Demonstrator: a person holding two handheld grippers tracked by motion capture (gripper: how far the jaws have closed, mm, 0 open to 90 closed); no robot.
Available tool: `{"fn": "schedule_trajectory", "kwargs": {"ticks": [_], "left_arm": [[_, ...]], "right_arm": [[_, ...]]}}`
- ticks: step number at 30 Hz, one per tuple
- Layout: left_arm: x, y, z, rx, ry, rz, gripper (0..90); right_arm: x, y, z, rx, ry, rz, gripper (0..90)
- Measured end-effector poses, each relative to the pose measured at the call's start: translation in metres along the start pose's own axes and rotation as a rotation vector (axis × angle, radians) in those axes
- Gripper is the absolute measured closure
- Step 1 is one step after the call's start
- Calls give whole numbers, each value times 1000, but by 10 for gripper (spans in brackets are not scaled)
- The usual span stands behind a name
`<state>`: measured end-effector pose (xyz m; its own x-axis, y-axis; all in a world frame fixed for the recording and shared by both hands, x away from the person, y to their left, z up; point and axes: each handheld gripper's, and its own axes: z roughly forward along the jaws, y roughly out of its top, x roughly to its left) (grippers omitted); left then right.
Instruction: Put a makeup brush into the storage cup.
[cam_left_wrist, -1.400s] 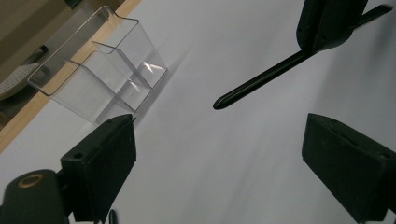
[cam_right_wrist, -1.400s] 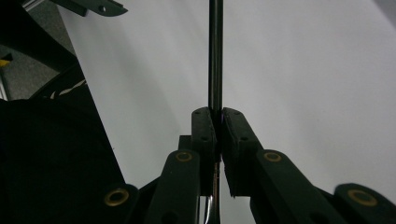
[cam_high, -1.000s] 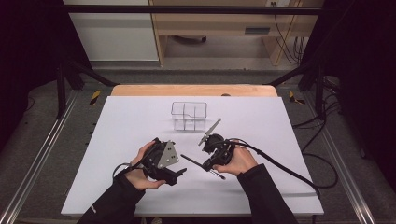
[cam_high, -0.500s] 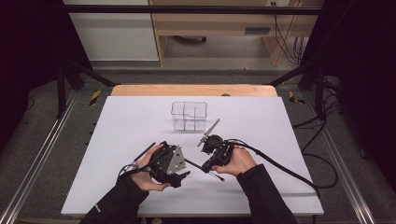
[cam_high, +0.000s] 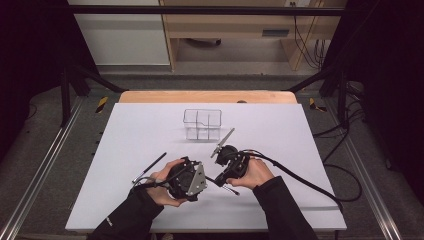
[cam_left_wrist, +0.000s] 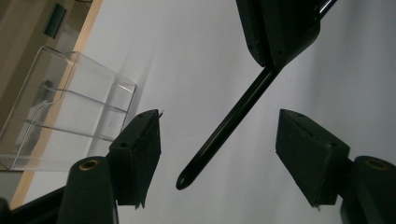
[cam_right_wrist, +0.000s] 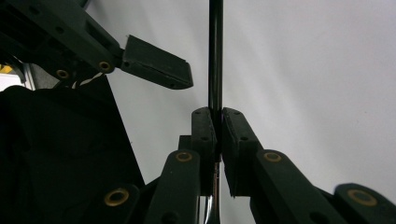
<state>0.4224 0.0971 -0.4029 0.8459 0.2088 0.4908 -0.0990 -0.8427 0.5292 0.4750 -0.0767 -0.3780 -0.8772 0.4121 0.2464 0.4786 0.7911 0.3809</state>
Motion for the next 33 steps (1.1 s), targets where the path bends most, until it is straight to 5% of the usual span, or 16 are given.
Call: {"fn": "schedule_trajectory", "kwargs": {"ticks": [9, 33], "left_arm": [[-5, 5, 4, 45, 23, 105, 432], [-17, 7, 9, 83, 50, 303, 742]], "right_arm": [[0, 0, 1, 7, 8, -1, 844], [1, 0, 2, 22, 20, -6, 844]]}}
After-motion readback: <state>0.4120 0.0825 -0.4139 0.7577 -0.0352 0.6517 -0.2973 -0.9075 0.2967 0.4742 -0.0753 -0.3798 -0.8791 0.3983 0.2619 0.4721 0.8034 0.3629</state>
